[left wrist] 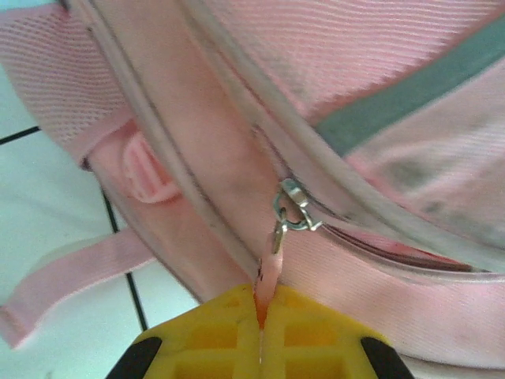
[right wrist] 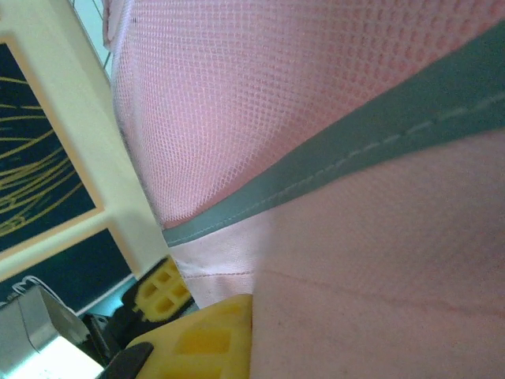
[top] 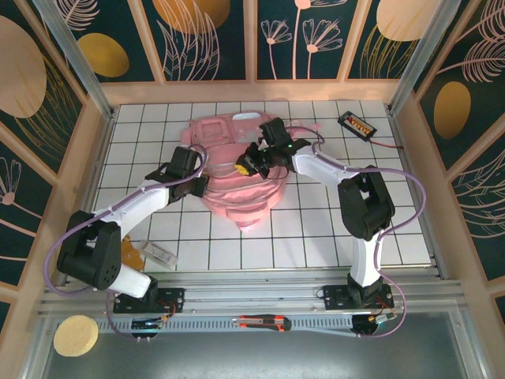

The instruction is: Pack the student bag

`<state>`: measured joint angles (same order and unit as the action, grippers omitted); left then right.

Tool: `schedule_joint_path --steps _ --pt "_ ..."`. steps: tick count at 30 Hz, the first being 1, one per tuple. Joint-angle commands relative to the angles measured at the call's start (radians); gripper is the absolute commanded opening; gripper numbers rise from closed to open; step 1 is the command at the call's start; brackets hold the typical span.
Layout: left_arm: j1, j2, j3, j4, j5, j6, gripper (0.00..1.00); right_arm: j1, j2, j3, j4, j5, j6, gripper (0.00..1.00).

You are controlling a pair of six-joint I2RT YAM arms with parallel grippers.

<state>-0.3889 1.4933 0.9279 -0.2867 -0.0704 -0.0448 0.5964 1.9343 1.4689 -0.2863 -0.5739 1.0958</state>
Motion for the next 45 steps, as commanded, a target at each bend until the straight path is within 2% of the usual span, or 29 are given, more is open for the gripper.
schedule_joint_path --steps 1,11,13,15,16,19,20,22,24,27,29,40,44,45 --pt "0.030 0.030 0.038 -0.057 -0.187 -0.007 0.00 -0.043 -0.074 -0.024 -0.145 0.056 -0.131 0.00" --pt "0.101 0.096 0.110 -0.063 -0.266 -0.023 0.00 -0.098 -0.103 -0.038 -0.153 0.069 -0.185 0.00" --pt "0.106 0.102 0.118 -0.068 -0.247 -0.017 0.00 -0.099 -0.099 -0.018 -0.145 0.055 -0.194 0.00" --pt "0.105 0.082 0.110 -0.054 -0.184 -0.004 0.17 -0.099 -0.091 -0.003 -0.128 0.029 -0.194 0.00" --pt "0.106 0.059 0.104 -0.044 -0.163 -0.006 0.33 -0.099 -0.086 0.009 -0.118 0.008 -0.193 0.00" --pt "0.106 -0.033 0.086 -0.016 -0.033 -0.007 0.92 -0.096 -0.086 0.032 -0.084 -0.026 -0.174 0.00" --pt "0.104 -0.075 0.077 0.003 0.025 -0.013 0.99 -0.095 -0.089 0.041 -0.075 -0.034 -0.162 0.00" --pt "0.095 -0.136 0.068 0.037 0.114 -0.033 0.99 -0.095 -0.091 0.064 -0.064 -0.051 -0.150 0.00" --pt "0.051 -0.166 0.075 0.053 0.146 -0.026 0.99 -0.095 -0.092 0.092 -0.066 -0.059 -0.146 0.00" --pt "-0.051 -0.138 0.128 0.040 0.117 0.010 0.99 -0.095 -0.090 0.125 -0.065 -0.081 -0.139 0.00" --pt "-0.089 -0.099 0.161 0.037 0.110 0.018 0.99 -0.092 -0.086 0.146 -0.065 -0.097 -0.131 0.00" --pt "-0.183 0.096 0.323 0.014 0.076 0.083 0.99 -0.080 -0.071 0.208 -0.061 -0.142 -0.109 0.00" --pt "-0.189 0.147 0.352 0.009 0.012 0.089 0.91 -0.079 -0.069 0.211 -0.062 -0.157 -0.107 0.00" --pt "-0.188 0.157 0.356 0.012 -0.009 0.087 0.85 -0.079 -0.068 0.209 -0.063 -0.159 -0.108 0.00"
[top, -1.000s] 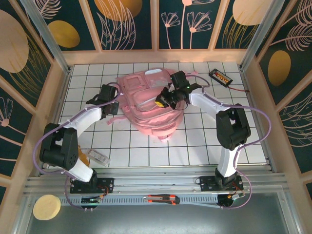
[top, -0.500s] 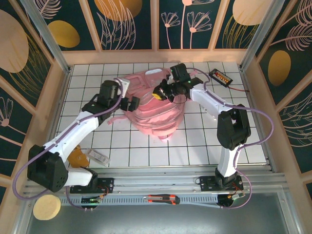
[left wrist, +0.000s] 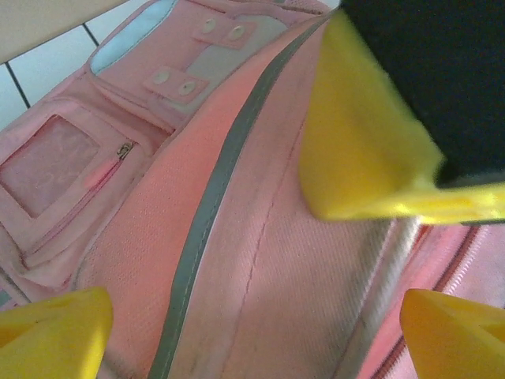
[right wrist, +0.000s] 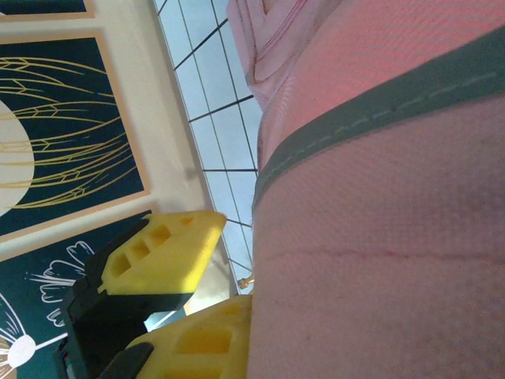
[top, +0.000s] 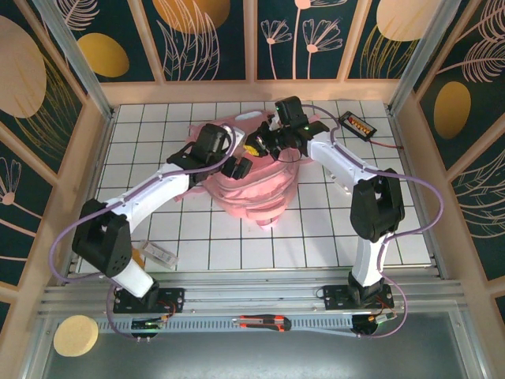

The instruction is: Pack the student bag

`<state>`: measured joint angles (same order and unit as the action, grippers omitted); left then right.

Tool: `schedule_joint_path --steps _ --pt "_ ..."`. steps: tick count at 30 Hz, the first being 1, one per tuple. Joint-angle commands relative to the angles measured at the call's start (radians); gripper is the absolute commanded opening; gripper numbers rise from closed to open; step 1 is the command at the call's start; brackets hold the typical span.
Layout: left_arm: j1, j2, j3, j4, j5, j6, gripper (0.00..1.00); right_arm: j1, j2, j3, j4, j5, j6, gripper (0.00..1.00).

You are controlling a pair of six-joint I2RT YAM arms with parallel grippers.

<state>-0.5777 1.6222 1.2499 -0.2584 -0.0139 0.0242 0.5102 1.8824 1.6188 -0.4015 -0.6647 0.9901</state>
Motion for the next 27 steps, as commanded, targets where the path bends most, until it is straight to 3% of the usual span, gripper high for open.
schedule_joint_path --steps 1,4,7,9,18,27 --pt "0.000 0.036 0.037 -0.012 -0.086 0.016 0.71 0.006 -0.017 0.058 0.051 -0.073 -0.001 0.00" --pt "0.000 0.058 0.057 -0.018 -0.119 0.011 0.38 0.000 -0.016 0.048 0.046 -0.078 -0.005 0.00" --pt "0.000 0.073 0.073 -0.026 -0.118 0.010 0.11 -0.010 -0.023 0.037 0.046 -0.075 -0.007 0.00" --pt "0.001 0.085 0.085 -0.034 -0.113 0.005 0.00 -0.019 -0.031 0.036 0.035 -0.074 -0.016 0.10" --pt "0.026 0.112 0.126 -0.120 -0.233 -0.034 0.00 -0.106 -0.198 -0.012 -0.085 -0.015 -0.150 0.98" --pt "0.114 -0.011 0.082 -0.153 -0.234 -0.066 0.00 -0.282 -0.354 -0.135 -0.091 0.183 -0.230 0.99"
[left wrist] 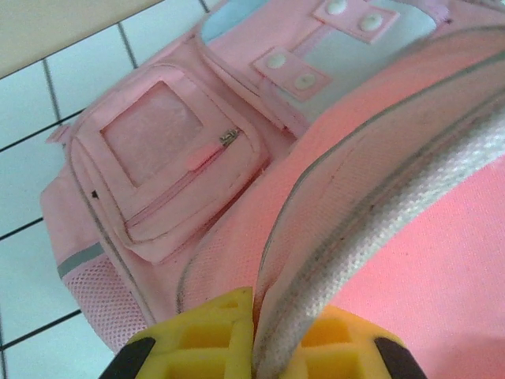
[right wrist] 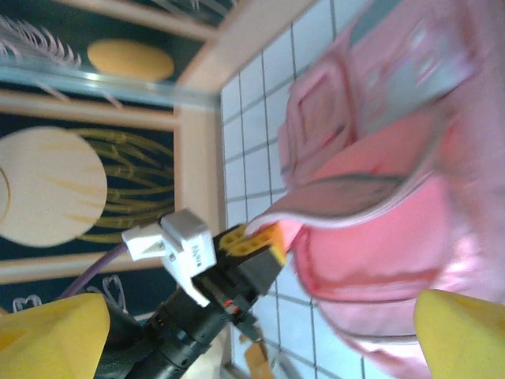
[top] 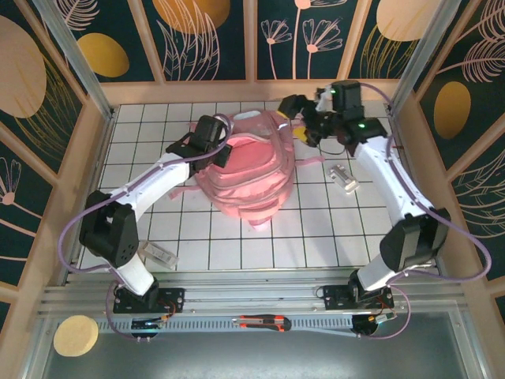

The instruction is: Pack the student bag

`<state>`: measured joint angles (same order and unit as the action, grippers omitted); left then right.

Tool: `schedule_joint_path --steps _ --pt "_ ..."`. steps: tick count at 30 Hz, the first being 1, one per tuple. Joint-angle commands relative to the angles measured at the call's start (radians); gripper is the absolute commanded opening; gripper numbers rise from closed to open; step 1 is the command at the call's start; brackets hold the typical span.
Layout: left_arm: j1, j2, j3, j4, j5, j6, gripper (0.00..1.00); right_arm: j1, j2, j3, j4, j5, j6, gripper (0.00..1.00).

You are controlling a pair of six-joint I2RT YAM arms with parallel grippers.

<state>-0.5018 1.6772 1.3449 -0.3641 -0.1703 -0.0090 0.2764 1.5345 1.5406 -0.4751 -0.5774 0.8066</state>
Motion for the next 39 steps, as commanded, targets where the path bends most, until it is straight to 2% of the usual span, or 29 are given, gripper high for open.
schedule_joint_path --steps 1,3,6,15,19,22,25,28,31,33,36,39 --pt "0.040 -0.073 -0.016 -0.043 -0.048 -0.026 0.00 -0.073 -0.010 -0.077 0.003 0.089 -0.046 0.99" --pt "0.040 -0.077 -0.021 -0.035 -0.007 -0.028 0.00 -0.096 0.003 -0.095 0.026 0.068 -0.064 0.99" --pt "0.040 -0.057 -0.005 -0.048 -0.016 -0.033 0.00 -0.093 0.050 -0.090 -0.007 0.032 -0.112 0.99" --pt "0.040 -0.028 0.016 -0.042 -0.016 -0.031 0.00 -0.091 0.048 -0.158 -0.040 0.097 -0.185 0.99" --pt "0.042 -0.011 0.030 -0.046 -0.023 -0.025 0.00 -0.044 0.039 -0.167 -0.020 0.034 -0.302 0.99" --pt "0.048 0.007 0.046 -0.054 -0.018 -0.022 0.00 0.076 0.020 -0.183 -0.058 0.081 -0.469 0.99" --pt "0.056 0.018 0.051 -0.052 -0.015 -0.016 0.00 0.294 -0.080 -0.318 0.017 0.263 -0.681 0.99" --pt "0.068 0.021 0.044 -0.048 0.005 -0.012 0.00 0.488 -0.240 -0.607 0.311 0.275 -0.881 0.98" --pt "0.075 0.027 0.041 -0.053 0.020 -0.006 0.00 0.593 -0.321 -0.858 0.668 0.198 -0.990 0.99" --pt "0.078 0.021 0.036 -0.058 0.035 0.003 0.00 0.637 -0.271 -0.891 0.779 0.211 -1.017 0.99" --pt "0.084 0.009 0.014 -0.060 0.069 0.017 0.00 0.698 -0.118 -0.816 0.791 0.229 -1.071 0.97" --pt "0.086 0.012 0.013 -0.082 0.071 0.027 0.00 0.760 0.008 -0.770 0.878 0.236 -1.099 0.97"
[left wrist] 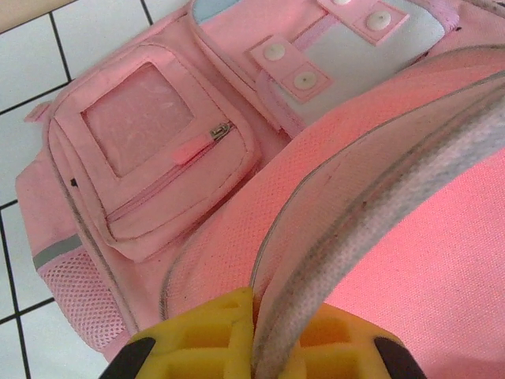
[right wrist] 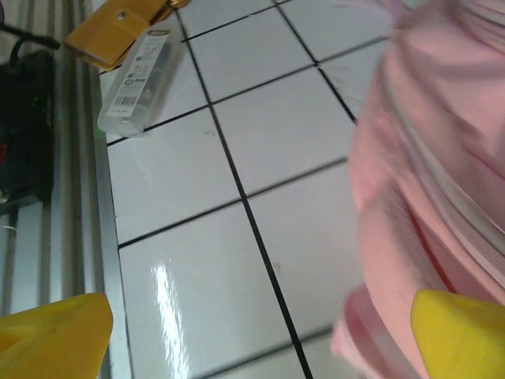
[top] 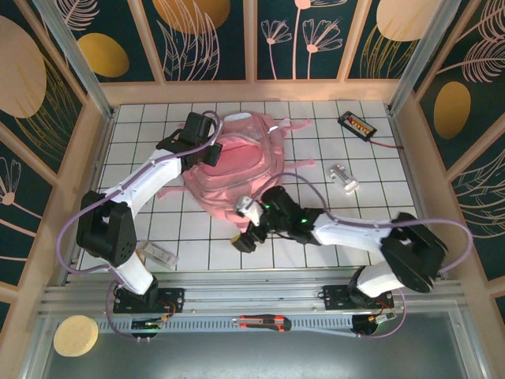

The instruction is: Pack the student bag

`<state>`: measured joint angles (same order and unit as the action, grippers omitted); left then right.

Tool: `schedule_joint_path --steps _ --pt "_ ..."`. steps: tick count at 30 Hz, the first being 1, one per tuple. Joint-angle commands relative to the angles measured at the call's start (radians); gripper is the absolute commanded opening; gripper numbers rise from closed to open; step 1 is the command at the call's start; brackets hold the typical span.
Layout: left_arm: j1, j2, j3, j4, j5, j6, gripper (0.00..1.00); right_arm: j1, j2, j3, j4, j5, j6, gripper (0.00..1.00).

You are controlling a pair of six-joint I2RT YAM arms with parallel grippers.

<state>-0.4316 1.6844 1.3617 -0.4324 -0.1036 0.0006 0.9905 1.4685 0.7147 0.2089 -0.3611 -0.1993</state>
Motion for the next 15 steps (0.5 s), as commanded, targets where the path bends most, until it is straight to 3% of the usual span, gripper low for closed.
schedule_joint_path --steps 1,6,15 --pt "0.017 0.006 -0.006 -0.020 0.000 0.021 0.00 0.060 0.114 0.078 0.210 0.016 -0.087 0.97" --pt "0.019 0.020 0.012 -0.059 -0.009 0.040 0.00 0.142 0.308 0.206 0.274 0.025 -0.081 0.97" --pt "0.021 0.056 0.032 -0.094 -0.038 0.050 0.00 0.239 0.471 0.303 0.390 0.015 -0.056 0.97"
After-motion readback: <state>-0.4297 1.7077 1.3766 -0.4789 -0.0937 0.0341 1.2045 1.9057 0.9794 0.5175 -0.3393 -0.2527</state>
